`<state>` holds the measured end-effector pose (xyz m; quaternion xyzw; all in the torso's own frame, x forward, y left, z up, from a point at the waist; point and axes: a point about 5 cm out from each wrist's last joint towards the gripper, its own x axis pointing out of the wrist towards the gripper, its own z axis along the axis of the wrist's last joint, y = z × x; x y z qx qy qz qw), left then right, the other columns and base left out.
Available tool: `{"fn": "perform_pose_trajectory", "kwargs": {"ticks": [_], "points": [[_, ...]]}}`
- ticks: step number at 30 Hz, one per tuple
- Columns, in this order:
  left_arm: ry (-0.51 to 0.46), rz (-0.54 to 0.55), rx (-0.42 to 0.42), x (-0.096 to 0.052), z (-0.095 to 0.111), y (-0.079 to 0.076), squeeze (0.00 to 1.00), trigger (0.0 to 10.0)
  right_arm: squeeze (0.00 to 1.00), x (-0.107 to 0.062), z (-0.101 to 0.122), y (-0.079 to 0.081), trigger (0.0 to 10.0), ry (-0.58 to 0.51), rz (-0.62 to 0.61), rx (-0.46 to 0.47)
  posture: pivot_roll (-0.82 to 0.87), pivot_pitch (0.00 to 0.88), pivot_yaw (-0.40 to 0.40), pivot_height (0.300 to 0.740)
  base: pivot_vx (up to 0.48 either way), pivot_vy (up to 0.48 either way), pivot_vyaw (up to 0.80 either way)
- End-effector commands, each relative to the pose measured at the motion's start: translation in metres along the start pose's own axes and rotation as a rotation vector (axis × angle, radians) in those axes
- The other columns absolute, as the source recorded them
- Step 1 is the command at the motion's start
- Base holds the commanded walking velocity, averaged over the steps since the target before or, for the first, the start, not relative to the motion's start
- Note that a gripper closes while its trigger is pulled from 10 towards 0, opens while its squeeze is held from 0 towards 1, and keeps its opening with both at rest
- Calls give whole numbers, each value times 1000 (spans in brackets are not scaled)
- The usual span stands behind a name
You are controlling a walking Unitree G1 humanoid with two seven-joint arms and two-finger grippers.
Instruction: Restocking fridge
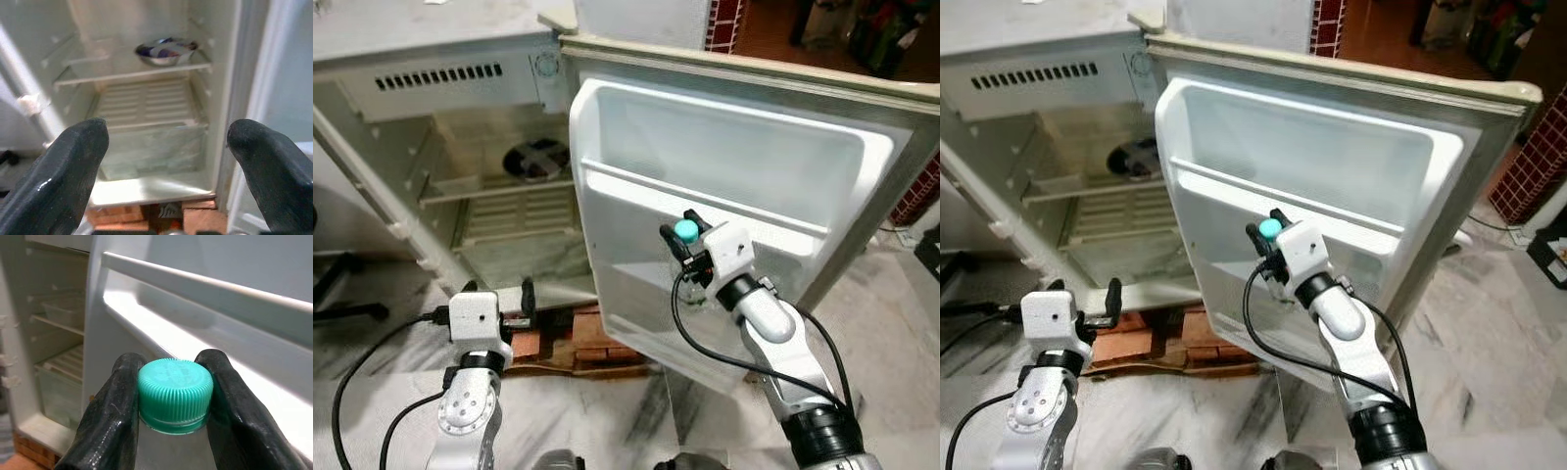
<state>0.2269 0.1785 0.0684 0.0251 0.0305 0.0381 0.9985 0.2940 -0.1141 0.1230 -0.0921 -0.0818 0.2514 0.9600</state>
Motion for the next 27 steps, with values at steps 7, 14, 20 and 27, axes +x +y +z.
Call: {"fn": "perform_pose_trajectory", "kwargs": {"ticks": [7,14,20,27], "points": [[-1,19,-2,1,1,5,0,10000,0,1,8,16,10000,-36,121,118,-28,80,38,740,0,0,0],[4,21,-3,0,0,5,0,10000,0,-14,0,30,10000,33,295,167,-31,80,36,740,0,0,0],[8,17,-4,1,-1,4,0,10000,0,-20,-5,30,10000,56,317,161,-35,80,37,740,0,0,0],[7,12,-2,2,0,2,0,10000,0,-20,-3,31,10000,59,330,162,-33,77,38,732,0,0,0]]}}
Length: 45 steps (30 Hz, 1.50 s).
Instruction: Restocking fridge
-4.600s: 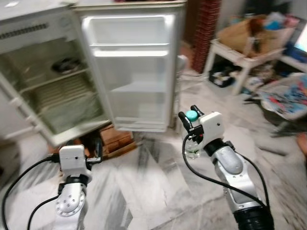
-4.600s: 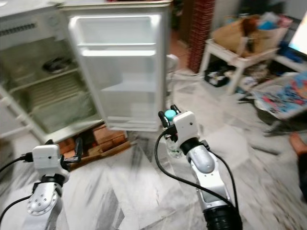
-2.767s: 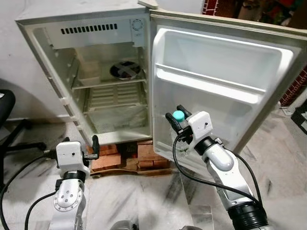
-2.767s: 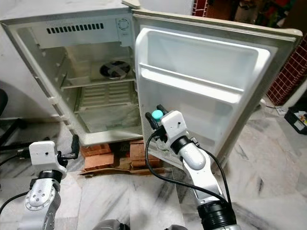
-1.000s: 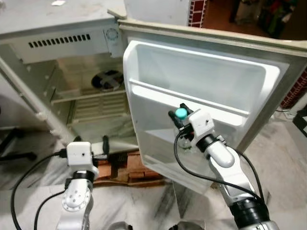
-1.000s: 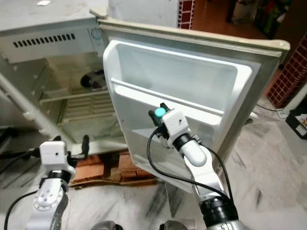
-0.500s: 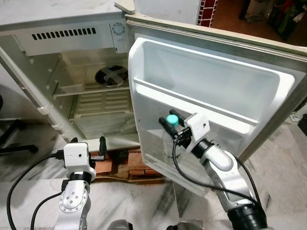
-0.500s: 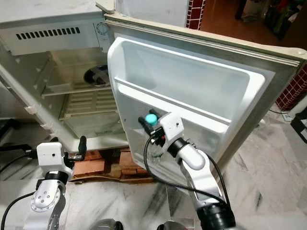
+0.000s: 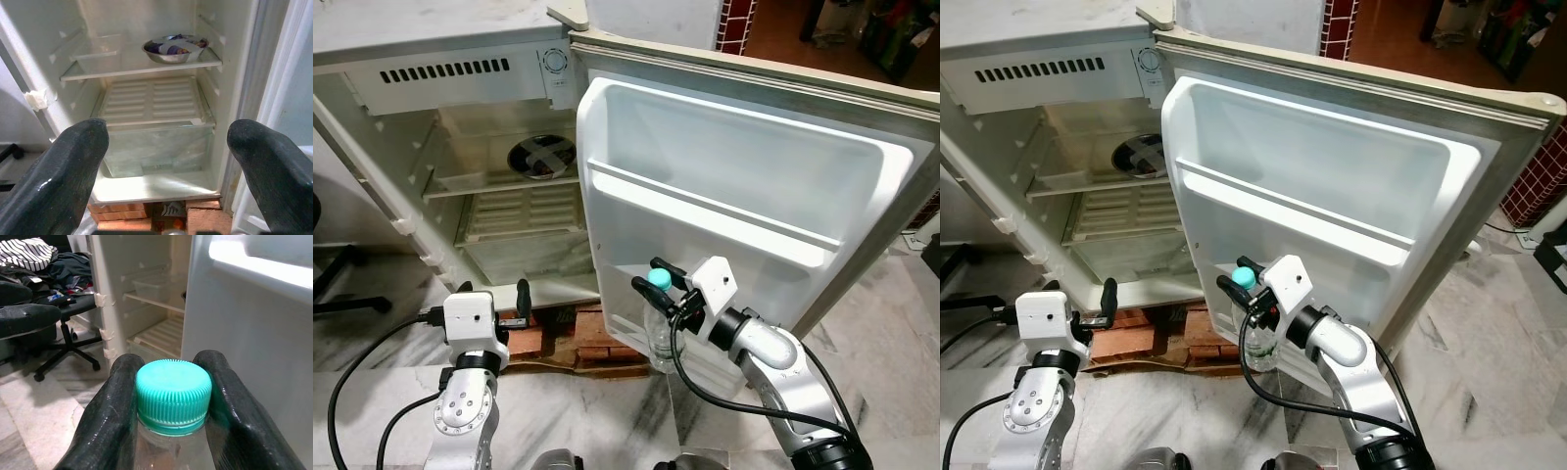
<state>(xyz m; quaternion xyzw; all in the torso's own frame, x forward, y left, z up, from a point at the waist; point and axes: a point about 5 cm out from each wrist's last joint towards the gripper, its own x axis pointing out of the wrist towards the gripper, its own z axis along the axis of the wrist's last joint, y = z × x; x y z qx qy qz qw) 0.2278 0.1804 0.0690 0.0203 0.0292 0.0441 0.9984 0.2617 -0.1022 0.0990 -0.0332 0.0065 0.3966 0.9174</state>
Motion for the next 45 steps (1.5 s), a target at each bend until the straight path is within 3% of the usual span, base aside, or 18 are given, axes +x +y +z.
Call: {"fn": "perform_pose_trajectory", "kwargs": {"ticks": [1,9,18,35,45], "points": [[9,0,9,2,-1,1,0,10000,0,3,12,1,10000,-43,26,-21,-33,77,38,728,0,0,0],[10,3,15,2,-1,2,0,10000,0,5,11,2,10000,-45,27,-22,-29,73,40,658,0,0,0],[10,2,18,3,-1,1,0,10000,0,6,11,3,10000,-45,29,-20,-28,75,42,613,0,0,0],[12,-1,18,3,0,0,0,10000,0,7,10,1,10000,-46,-2,-41,-28,77,45,608,0,0,0],[11,-7,21,3,0,-1,0,10000,0,8,13,-10,10000,-62,-101,-92,-31,80,48,608,0,0,0]]}}
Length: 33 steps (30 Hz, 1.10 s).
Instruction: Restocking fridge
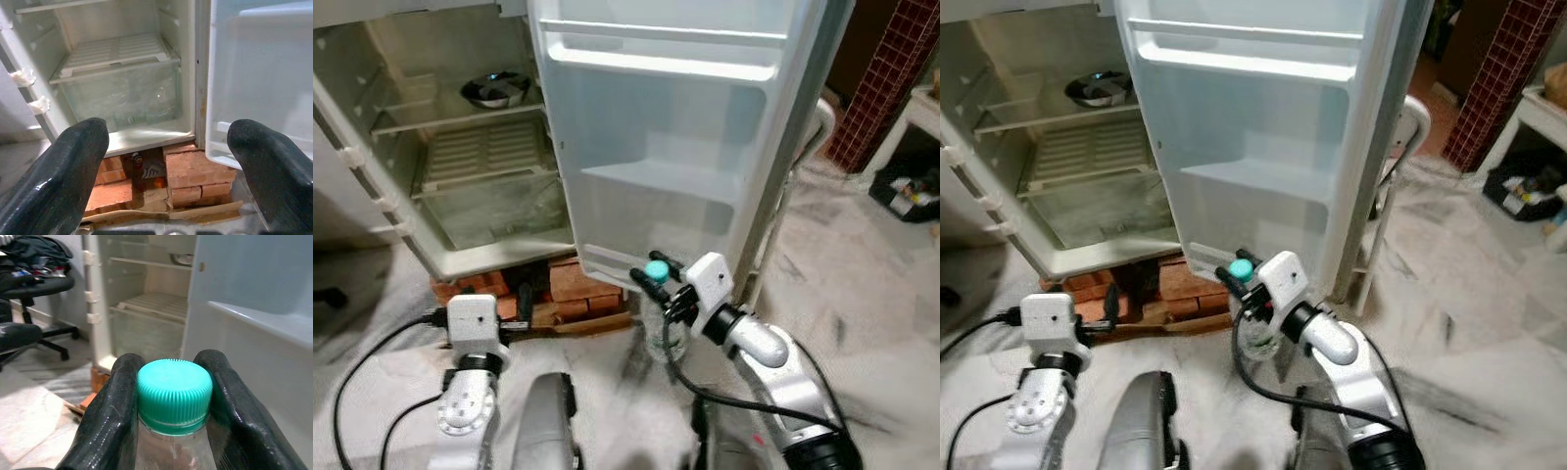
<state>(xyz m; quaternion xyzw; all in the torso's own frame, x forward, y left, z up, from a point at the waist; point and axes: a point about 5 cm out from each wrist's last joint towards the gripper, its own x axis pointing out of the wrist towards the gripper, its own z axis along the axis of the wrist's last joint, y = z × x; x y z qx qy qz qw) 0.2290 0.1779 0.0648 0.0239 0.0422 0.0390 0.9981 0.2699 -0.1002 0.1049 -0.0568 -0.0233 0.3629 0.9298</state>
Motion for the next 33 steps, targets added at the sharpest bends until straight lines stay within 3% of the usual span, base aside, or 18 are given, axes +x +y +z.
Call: {"fn": "perform_pose_trajectory", "kwargs": {"ticks": [1,11,26,33], "points": [[-15,3,12,1,4,2,0,10000,0,2,6,-7,10000,-30,-37,-30,-31,79,48,608,0,0,0],[-28,-17,12,1,5,0,0,10000,0,4,18,-27,10000,-84,-192,-95,-31,80,50,608,0,0,0],[-37,-34,6,1,6,-1,0,10000,0,7,16,-25,10000,-96,-200,-116,-31,79,49,608,0,0,0],[-42,-41,6,2,7,-1,0,10000,0,7,16,-24,10000,-99,-202,-117,-35,80,56,608,254,0,0]]}}
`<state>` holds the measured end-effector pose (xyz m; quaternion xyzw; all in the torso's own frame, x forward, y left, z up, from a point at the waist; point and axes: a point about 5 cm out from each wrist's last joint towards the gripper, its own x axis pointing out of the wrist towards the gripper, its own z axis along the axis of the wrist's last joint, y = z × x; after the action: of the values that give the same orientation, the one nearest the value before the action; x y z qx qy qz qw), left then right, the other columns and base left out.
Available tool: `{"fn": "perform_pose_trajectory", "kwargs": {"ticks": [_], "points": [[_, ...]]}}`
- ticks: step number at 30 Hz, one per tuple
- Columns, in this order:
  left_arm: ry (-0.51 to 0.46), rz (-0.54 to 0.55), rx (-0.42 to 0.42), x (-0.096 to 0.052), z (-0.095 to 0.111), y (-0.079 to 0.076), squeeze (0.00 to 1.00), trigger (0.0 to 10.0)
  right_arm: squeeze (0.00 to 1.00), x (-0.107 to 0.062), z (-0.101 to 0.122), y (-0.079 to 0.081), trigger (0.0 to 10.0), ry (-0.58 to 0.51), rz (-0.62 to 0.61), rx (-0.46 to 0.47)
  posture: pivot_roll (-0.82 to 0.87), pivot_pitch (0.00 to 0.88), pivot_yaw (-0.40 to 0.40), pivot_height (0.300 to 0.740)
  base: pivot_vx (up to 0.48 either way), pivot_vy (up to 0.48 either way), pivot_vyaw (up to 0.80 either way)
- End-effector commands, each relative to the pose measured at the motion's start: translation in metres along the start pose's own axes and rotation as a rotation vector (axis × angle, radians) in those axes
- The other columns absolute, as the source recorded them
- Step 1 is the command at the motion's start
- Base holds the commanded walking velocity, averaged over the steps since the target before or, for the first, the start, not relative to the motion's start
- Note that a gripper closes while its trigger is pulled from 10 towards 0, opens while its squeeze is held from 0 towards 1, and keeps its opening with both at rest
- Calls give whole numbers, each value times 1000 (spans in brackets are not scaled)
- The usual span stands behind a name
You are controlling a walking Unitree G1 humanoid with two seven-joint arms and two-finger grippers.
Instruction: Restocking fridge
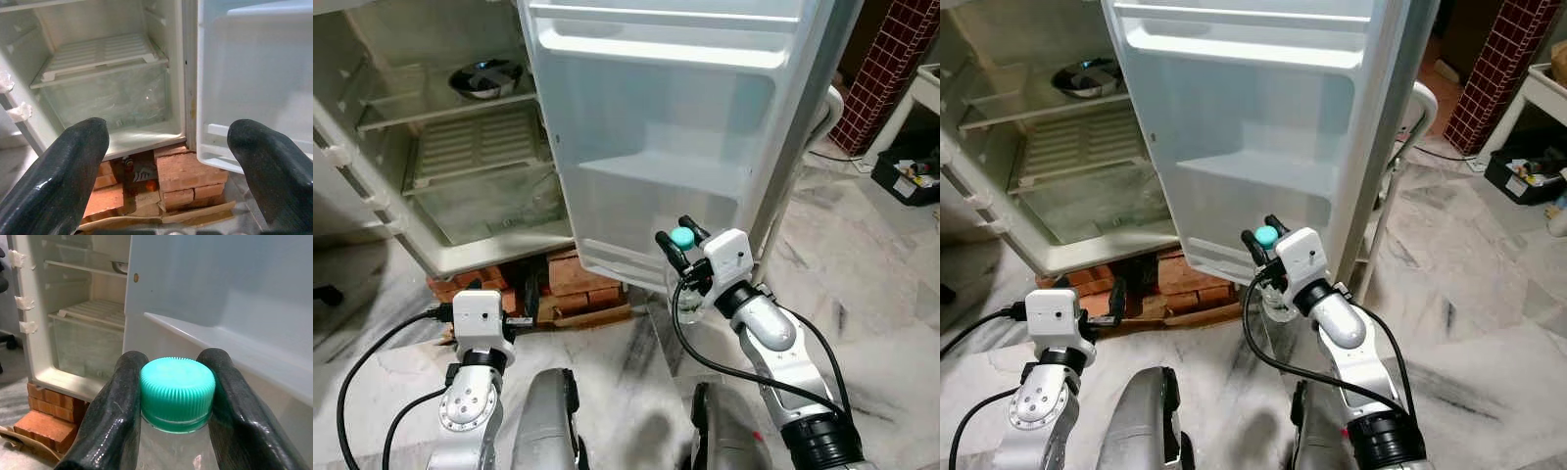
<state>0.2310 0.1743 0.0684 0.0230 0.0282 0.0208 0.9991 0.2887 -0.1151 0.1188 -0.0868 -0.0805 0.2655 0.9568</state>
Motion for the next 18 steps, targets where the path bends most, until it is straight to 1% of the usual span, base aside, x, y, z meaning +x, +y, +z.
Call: {"fn": "perform_pose_trajectory", "kwargs": {"ticks": [1,9,18], "points": [[-13,-7,7,1,3,3,0,10000,0,4,5,1,10000,-30,2,-15,-34,80,56,608,259,0,0],[-13,-8,7,1,3,3,0,10000,0,4,5,1,10000,-34,4,-13,-31,81,57,608,262,0,0],[-21,-7,6,3,4,2,0,10000,0,7,7,2,10000,-47,11,-12,-30,80,52,608,345,0,0]]}}
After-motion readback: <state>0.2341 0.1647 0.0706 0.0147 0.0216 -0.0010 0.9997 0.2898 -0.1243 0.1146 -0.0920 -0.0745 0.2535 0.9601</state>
